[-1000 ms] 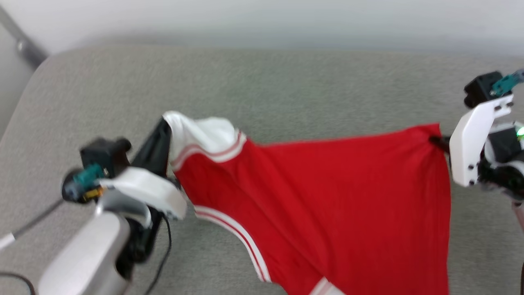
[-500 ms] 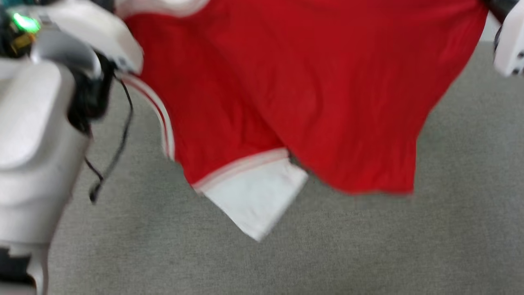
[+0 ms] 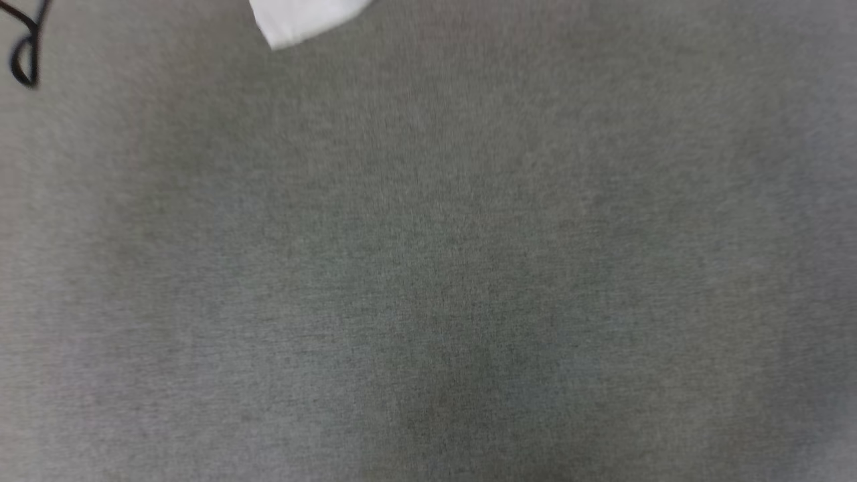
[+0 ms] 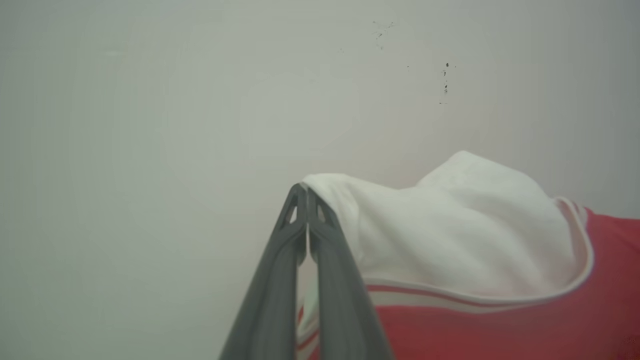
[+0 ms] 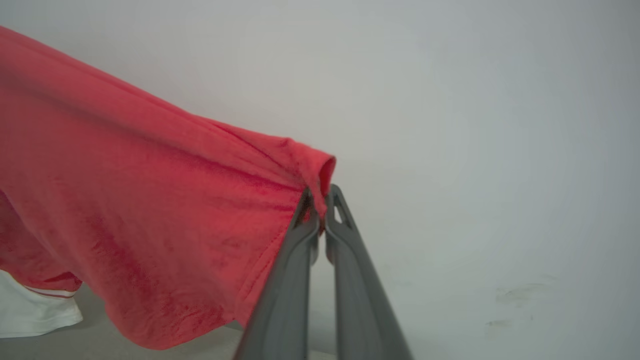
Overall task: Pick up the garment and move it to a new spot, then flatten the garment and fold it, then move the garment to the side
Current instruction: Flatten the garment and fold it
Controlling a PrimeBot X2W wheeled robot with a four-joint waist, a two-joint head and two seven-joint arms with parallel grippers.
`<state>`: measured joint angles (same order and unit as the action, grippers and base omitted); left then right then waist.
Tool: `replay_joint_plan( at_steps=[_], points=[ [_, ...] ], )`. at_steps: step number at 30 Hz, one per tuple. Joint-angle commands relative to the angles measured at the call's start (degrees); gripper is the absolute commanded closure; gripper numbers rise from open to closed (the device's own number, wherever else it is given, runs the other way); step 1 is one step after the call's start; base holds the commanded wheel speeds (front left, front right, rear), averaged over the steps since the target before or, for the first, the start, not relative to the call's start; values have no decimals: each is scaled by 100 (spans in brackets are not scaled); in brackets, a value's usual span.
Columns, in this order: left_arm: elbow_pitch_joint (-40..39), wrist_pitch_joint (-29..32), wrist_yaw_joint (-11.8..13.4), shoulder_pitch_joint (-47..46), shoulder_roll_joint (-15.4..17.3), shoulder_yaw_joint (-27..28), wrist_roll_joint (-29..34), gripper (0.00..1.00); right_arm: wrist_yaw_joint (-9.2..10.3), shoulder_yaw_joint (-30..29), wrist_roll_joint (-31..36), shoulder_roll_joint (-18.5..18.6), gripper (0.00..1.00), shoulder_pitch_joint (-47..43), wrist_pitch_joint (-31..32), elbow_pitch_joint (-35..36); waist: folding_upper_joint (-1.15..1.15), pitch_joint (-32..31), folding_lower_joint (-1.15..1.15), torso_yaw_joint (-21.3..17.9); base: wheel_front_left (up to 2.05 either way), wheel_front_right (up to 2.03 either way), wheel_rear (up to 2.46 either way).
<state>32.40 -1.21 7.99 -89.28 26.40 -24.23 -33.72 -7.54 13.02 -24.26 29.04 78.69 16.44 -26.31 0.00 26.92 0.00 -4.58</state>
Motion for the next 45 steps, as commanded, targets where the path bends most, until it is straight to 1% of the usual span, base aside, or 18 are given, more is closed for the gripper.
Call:
replay_joint_plan(
  at_steps=[1,5,9,13,17,22,26,28,30,31,35,38,41,45],
  points=[
    [56,-29,11,-132,31,44,41,100,10,-7,32,57,100,124,-116,-58,0,512,0,-26,0,0,0],
    [207,-102,-7,-499,7,51,80,100,11,106,15,45,100,445,-396,-272,0,951,0,-42,0,0,0],
    [376,-186,-30,-669,-61,70,23,100,11,333,-75,2,100,693,-636,-566,0,1269,0,-33,0,0,0],
    [595,-348,-89,-530,-162,96,-70,100,10,640,-219,-53,100,845,-890,-922,0,1453,0,1,0,0,0],
    [838,-541,-193,-304,-282,125,-213,100,10,952,-473,-66,100,944,-1052,-1252,0,1480,0,62,0,0,0],
    [1143,-855,-379,263,-447,149,-413,100,9,1405,-830,21,100,556,-1289,-1531,0,1229,0,195,0,0,0],
    [1294,-1093,-545,1048,-467,168,-571,100,10,1800,-1137,85,100,-24,-1507,-1502,0,695,0,218,0,0,0],
    [1273,-1196,-595,1650,-464,193,-647,100,9,1953,-1335,104,100,-546,-1609,-1440,0,362,0,234,0,0,0],
    [1175,-1289,-594,2337,-459,264,-756,100,10,2070,-1544,136,100,-1061,-1677,-1356,0,15,0,254,0,0,0],
    [1175,-1289,-594,2337,-459,264,-756,100,10,2070,-1544,136,100,-1061,-1677,-1356,0,15,0,254,0,0,0],
    [646,-1374,-481,3728,-400,403,-873,100,10,2219,-1797,255,100,-2083,-1735,-1098,0,-606,0,283,0,0,0],
    [90,-1394,-297,4902,-352,532,-952,100,11,2274,-1962,307,100,-2897,-1697,-917,0,-1070,0,278,0,0,0],
    [-565,-1401,-25,6022,-279,636,-993,100,11,2197,-2056,401,100,-3696,-1642,-739,0,-1498,0,294,0,0,0],
    [-1505,-1372,456,7497,-131,760,-1088,100,13,1937,-2120,480,100,-4735,-1564,-497,0,-1940,0,317,0,0,0]
  ],
)
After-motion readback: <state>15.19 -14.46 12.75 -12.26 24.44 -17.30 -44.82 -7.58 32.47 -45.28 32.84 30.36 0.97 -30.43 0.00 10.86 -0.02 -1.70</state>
